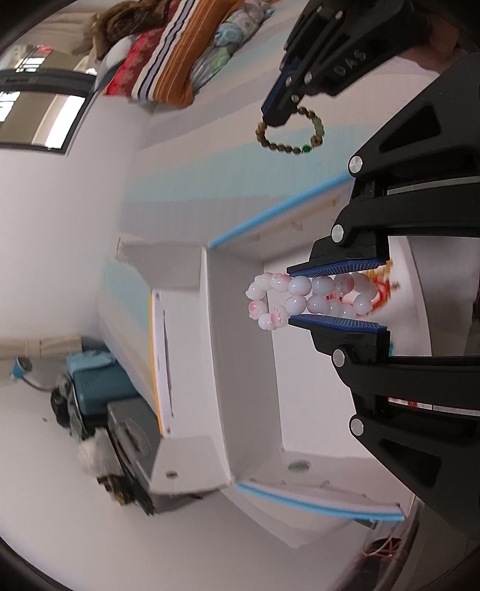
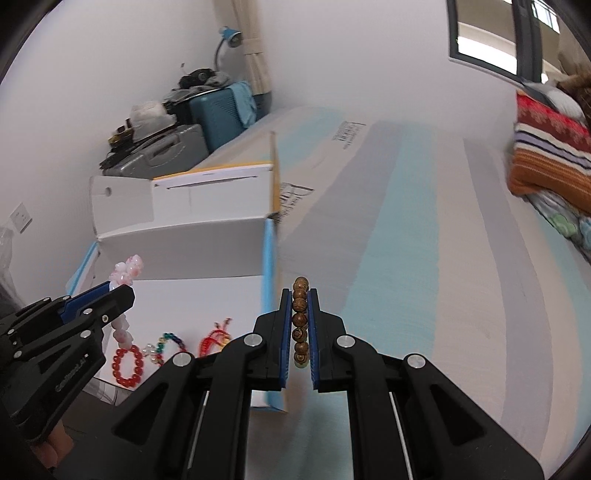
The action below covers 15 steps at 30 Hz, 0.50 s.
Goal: Organize jewelry
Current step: 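Carry the pink-white and brown bead bracelets over the open white box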
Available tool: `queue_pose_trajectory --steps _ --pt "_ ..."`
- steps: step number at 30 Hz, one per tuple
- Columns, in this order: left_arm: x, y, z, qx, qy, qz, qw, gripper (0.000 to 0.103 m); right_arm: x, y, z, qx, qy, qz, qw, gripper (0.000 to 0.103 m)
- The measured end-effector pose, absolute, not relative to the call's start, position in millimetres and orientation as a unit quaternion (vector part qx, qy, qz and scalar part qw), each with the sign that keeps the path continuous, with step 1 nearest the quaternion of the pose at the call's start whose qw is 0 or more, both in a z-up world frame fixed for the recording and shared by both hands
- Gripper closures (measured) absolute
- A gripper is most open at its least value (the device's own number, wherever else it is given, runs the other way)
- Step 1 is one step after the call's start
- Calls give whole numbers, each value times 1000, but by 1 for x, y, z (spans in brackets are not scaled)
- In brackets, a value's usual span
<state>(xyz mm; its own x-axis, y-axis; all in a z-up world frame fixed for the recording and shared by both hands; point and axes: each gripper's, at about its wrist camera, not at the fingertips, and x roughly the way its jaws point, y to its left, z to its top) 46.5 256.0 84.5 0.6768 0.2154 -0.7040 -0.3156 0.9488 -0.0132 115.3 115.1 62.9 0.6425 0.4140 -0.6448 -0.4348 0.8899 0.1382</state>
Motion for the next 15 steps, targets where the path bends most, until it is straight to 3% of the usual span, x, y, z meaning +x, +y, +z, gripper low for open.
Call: queue_pose_trajectory --steps 15 --pt "27 335 67 -93 414 192 885 83 107 200 52 -60 380 277 880 96"
